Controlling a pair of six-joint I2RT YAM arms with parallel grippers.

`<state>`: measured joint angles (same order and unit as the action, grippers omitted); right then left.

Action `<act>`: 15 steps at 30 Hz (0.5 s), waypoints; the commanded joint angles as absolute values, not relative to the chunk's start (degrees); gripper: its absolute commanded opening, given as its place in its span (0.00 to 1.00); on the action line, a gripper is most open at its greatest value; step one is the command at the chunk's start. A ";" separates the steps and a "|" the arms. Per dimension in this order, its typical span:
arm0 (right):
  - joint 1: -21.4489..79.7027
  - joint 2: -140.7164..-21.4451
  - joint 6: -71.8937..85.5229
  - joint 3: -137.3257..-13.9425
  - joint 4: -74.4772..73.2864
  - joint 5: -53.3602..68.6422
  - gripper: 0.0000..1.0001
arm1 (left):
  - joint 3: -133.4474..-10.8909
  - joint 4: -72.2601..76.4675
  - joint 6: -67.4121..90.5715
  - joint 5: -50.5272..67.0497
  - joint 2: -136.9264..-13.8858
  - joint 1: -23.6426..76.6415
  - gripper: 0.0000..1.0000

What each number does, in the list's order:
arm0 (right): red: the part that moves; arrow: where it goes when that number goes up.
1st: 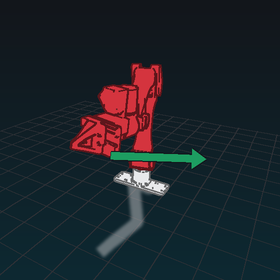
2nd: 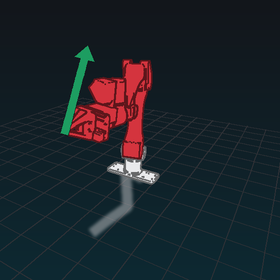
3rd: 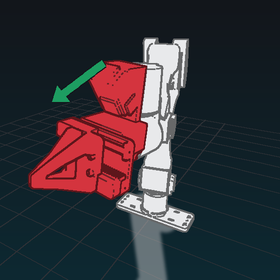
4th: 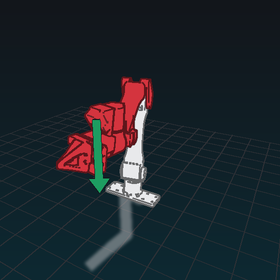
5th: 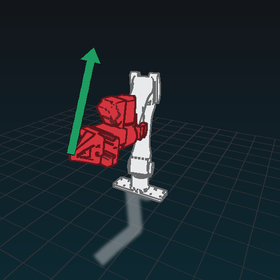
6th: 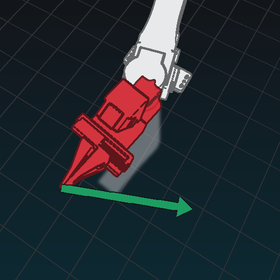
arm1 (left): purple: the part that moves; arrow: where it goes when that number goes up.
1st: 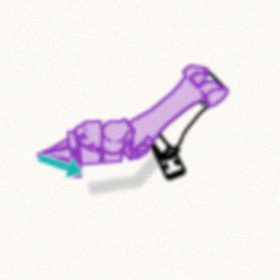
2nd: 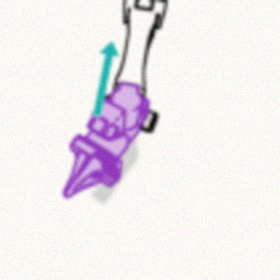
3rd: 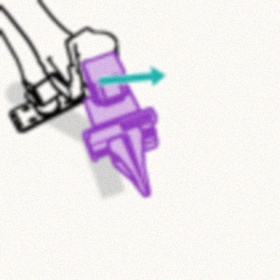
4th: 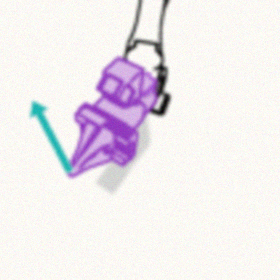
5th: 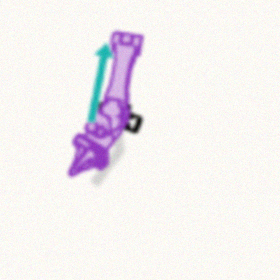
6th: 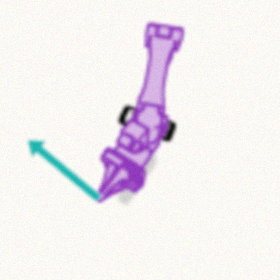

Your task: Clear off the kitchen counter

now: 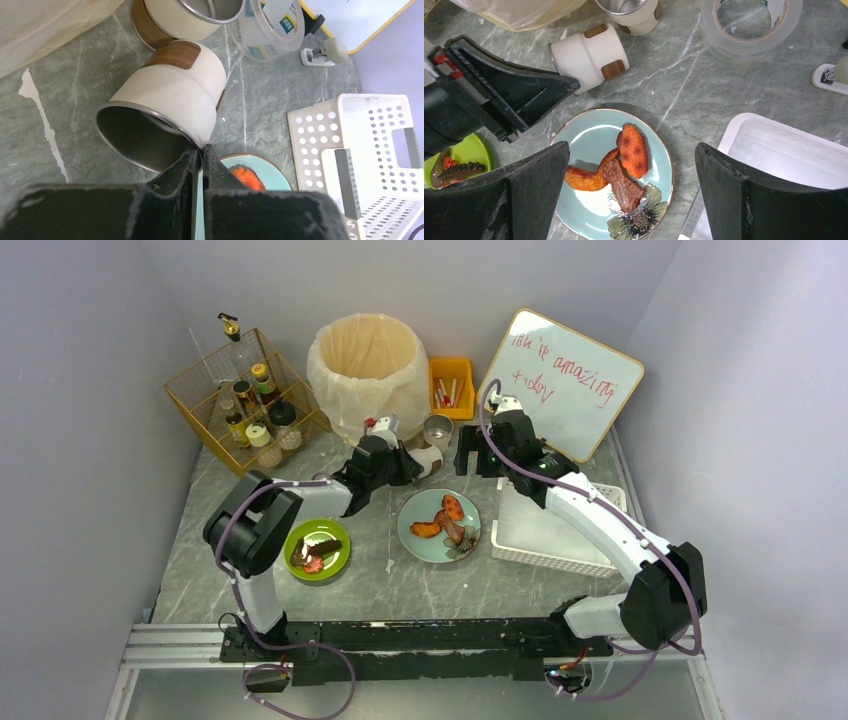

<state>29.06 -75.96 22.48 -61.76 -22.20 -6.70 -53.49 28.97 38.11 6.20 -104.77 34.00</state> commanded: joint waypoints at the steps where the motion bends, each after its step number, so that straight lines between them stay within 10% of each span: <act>1: 28.82 -75.07 22.16 -61.73 -19.67 -6.16 1.00 | -52.46 30.23 36.96 7.08 -98.41 34.18 0.05; 15: 28.53 -70.89 28.31 -63.10 -16.82 -2.22 1.00 | -44.41 35.30 39.54 16.37 -81.92 34.19 0.05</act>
<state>29.02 -74.78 24.84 -61.76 -20.91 -4.99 -45.39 29.34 38.50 12.43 -86.52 34.00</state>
